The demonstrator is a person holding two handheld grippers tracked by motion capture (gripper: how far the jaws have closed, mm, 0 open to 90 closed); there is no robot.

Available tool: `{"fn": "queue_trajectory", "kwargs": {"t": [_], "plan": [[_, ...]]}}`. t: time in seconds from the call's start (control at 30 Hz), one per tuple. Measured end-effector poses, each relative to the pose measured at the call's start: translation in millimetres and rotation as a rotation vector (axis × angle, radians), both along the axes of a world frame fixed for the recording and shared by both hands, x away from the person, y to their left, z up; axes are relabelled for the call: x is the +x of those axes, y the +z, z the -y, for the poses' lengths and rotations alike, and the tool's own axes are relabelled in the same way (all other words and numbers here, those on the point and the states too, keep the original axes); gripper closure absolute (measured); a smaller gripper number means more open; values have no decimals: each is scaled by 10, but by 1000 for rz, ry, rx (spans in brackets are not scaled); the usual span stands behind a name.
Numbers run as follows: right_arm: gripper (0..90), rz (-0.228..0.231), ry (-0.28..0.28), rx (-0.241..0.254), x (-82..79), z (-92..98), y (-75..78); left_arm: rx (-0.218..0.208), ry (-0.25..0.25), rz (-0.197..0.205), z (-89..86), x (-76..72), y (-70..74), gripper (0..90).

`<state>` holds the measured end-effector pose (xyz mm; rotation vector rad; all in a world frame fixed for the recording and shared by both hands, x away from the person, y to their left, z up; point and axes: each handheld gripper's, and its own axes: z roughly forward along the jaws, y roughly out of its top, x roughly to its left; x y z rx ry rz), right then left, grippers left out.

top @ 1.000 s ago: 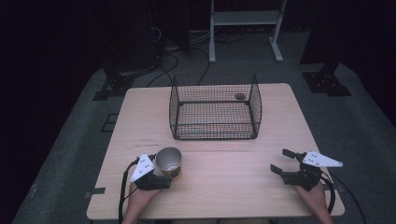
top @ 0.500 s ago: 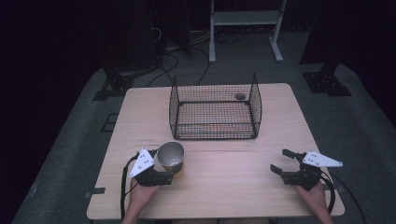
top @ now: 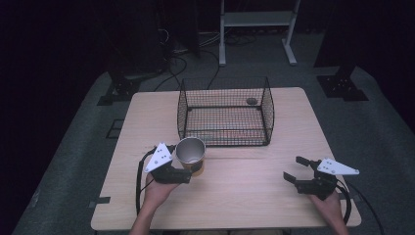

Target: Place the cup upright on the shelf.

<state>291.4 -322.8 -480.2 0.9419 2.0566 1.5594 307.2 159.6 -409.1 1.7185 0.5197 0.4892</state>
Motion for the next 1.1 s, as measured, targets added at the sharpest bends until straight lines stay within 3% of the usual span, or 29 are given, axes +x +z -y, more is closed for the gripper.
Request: {"fn": "queue_trajectory", "kwargs": {"t": [0.6,1.1], "plan": [[141,0,1,5,2,2,0,-32,-29,-11,135,236,176,146],[141,-1,2,9,5,3,0,-12,-49,0,240,444,387,146]]}}
